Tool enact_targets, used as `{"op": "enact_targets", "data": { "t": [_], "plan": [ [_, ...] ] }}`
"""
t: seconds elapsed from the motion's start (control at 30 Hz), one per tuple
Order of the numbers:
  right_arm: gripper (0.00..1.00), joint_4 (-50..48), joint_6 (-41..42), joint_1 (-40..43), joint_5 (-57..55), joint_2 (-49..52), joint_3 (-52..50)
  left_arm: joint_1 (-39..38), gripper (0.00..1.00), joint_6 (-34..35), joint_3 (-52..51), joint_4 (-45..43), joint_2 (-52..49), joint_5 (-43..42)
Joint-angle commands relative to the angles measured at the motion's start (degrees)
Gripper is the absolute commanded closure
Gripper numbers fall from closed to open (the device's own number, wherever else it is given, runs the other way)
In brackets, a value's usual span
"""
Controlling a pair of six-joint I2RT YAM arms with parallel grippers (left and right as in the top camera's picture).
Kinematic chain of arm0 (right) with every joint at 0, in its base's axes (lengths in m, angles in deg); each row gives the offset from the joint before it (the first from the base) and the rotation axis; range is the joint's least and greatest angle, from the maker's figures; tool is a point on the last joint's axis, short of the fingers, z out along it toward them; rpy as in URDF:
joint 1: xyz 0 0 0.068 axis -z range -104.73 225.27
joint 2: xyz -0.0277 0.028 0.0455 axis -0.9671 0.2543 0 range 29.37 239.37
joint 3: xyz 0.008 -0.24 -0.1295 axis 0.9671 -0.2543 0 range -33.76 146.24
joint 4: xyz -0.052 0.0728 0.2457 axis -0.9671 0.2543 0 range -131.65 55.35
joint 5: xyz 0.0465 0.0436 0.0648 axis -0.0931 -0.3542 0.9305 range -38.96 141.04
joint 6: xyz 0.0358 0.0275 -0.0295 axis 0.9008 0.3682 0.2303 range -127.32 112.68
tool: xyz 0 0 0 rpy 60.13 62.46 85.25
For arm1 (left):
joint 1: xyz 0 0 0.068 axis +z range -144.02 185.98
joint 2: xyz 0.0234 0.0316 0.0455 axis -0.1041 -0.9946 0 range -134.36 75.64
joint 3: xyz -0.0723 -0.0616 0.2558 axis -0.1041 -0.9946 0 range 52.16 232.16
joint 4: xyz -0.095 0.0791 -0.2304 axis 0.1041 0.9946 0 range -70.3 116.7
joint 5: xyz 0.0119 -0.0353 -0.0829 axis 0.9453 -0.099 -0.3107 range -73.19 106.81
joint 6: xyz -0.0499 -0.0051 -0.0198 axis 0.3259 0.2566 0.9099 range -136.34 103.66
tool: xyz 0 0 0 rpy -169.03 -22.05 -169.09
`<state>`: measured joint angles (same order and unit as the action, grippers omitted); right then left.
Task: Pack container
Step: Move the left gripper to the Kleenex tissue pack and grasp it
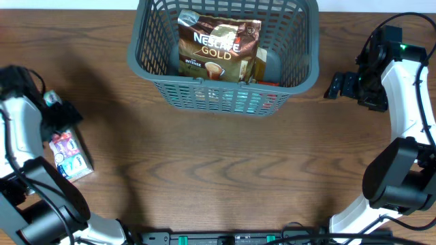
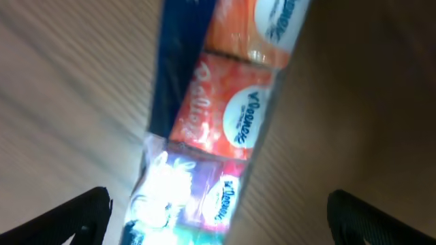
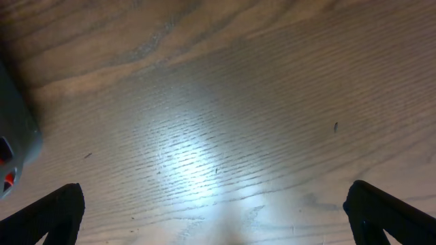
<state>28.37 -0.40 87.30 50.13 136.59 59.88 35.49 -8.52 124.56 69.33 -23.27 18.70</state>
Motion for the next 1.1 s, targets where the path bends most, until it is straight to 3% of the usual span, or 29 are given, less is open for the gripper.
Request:
{"op": "enact_targets", "data": {
  "t": [0.0, 0.5, 1.0, 1.03, 1.07],
  "plan": [
    [0.01, 0.1, -0.8, -0.4, -0.4, -0.1, -0.2, 0.2, 0.02, -3.7, -5.6, -4.1, 0.0, 0.1],
    [0.01, 1.6, -0.8, -0.4, -0.8, -0.1, -0.2, 3.1, 0.01, -11.9, -9.3, -13.9, -0.3, 0.0],
    [0.01, 2.0, -0.7, -0.4, -0.8, -0.1, -0.2, 3.3, 0.00, -13.5, -9.3, -20.1, -10.0, -2.8],
    [0.01, 2.0, -0.8, -0.4, -0.8, -0.1, -0.2, 3.3, 0.03, -13.7, -9.3, -20.5, -10.1, -3.9],
    [0.01, 2.0, -0.8, -0.4, -0.8, -0.1, -0.2, 3.3, 0.13, -13.8, -9.3, -20.8, -10.1, -5.1]
  ]
}}
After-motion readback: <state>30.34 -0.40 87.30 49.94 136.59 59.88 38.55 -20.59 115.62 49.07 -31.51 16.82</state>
